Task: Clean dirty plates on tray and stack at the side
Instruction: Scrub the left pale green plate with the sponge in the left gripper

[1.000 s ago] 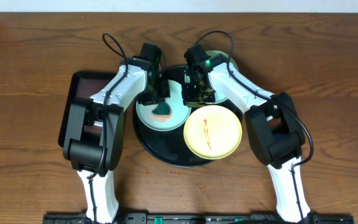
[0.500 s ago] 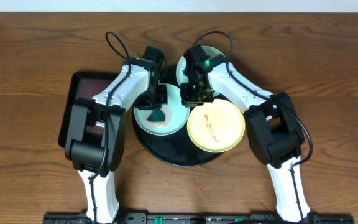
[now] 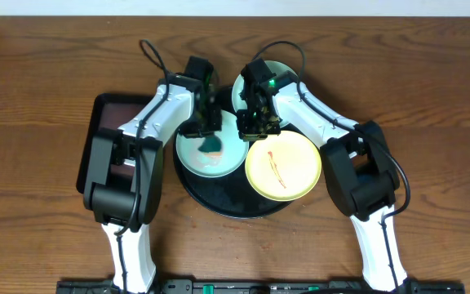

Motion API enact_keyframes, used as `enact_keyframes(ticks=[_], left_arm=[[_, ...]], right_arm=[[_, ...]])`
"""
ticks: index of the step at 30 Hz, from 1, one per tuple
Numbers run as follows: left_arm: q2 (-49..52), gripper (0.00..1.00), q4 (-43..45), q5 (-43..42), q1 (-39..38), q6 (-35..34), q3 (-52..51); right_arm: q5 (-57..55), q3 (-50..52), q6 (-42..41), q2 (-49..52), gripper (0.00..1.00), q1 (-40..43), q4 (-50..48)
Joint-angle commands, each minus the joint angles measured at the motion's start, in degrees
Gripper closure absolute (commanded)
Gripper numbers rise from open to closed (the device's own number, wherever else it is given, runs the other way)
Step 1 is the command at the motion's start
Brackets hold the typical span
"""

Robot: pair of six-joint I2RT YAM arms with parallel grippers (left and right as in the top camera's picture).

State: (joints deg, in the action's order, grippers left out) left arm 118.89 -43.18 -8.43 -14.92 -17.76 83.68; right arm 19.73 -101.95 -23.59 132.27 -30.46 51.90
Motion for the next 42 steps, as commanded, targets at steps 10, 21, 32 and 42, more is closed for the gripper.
enact_keyframes(ticks=[10,21,32,42], left_arm=[[0.87,0.93,-9.18,-3.54,0.42,4.37,0.79],[0.87,0.93,-4.98,-20.57,0.9,17.94,0.79],[0.87,0.93,3.34,10.45,3.43,1.05,1.11],[-6.73,0.93,-7.78,10.82,3.5,-0.85,8.0]], right_arm=[[0.0,0.57,0.52,2.86,0.99,-0.98,0.55],[-0.13,0.57,0.52,2.86,0.99,-0.9,0.63],[-0.22,0.57,0.52,2.86,0.99,-0.87,0.87],[-0.76,0.57,0.52,2.86,0.99,-0.87,0.83]])
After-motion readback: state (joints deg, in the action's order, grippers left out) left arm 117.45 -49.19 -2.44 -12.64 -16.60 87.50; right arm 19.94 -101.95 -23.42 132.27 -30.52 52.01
